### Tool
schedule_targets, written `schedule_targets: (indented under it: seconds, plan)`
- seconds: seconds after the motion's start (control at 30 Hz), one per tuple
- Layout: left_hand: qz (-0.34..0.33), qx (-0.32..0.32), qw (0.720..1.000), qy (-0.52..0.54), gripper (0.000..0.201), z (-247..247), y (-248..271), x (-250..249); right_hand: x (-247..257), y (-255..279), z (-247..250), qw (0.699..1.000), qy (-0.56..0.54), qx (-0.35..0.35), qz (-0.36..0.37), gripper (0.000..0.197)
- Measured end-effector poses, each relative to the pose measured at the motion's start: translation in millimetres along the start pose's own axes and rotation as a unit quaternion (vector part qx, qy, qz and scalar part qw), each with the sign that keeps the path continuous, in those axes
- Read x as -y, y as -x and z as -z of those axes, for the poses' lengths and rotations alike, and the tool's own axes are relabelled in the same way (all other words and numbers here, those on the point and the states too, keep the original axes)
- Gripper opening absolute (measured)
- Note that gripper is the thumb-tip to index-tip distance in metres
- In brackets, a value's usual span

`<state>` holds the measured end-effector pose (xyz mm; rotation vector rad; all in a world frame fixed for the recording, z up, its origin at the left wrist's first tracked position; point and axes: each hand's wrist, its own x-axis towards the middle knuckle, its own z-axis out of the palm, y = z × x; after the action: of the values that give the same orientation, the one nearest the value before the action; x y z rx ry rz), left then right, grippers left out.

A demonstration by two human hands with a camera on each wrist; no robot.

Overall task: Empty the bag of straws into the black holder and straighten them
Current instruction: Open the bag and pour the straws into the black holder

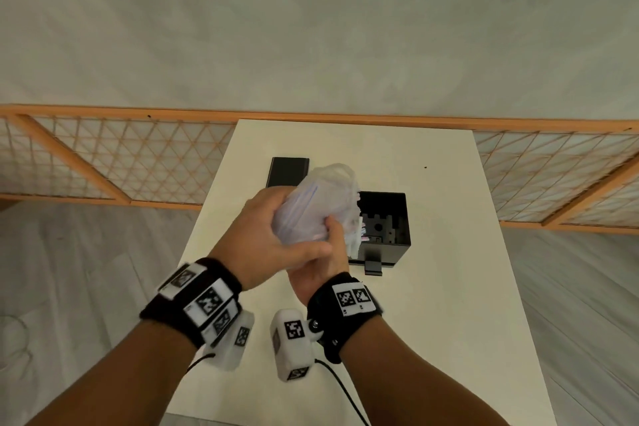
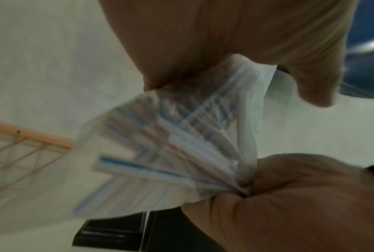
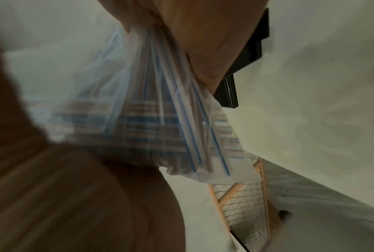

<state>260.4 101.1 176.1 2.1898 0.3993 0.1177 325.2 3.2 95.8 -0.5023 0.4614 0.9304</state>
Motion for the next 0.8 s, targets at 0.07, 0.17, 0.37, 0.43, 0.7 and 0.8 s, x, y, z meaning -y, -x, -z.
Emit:
schedule_targets:
  seconds: [0.07, 0.17, 0.37, 0.43, 0.7, 0.8]
  plan:
    - [-0.011, 0.000, 0.996, -0.090, 0.067, -5, -14, -4, -2, 0, -7, 1.000, -0.025, -0.010, 0.011, 0.059]
    - [-0.039, 0.028, 0.983, -0.175, 0.051, -7, -33, -10, -1, -2, -13, 0.999, -0.043, -0.021, 0.009, 0.056]
    - [-0.031, 0.073, 0.976, -0.202, 0.019, -1, -62, -29, 11, -3, -27, 0.996, -0.077, -0.031, 0.008, 0.057]
    - [-0.038, 0.085, 0.975, -0.203, 0.018, 3, -71, -36, 15, -6, -31, 0.995, -0.088, -0.040, 0.017, 0.057]
    - [-0.003, 0.151, 0.978, -0.143, 0.034, 5, -97, -50, 18, -4, -31, 0.984, -0.162, -0.041, 0.066, 0.061]
    - [0.028, 0.194, 0.975, -0.106, 0.048, 0, -102, -41, 13, -4, -30, 0.982, -0.164, -0.045, 0.079, 0.060]
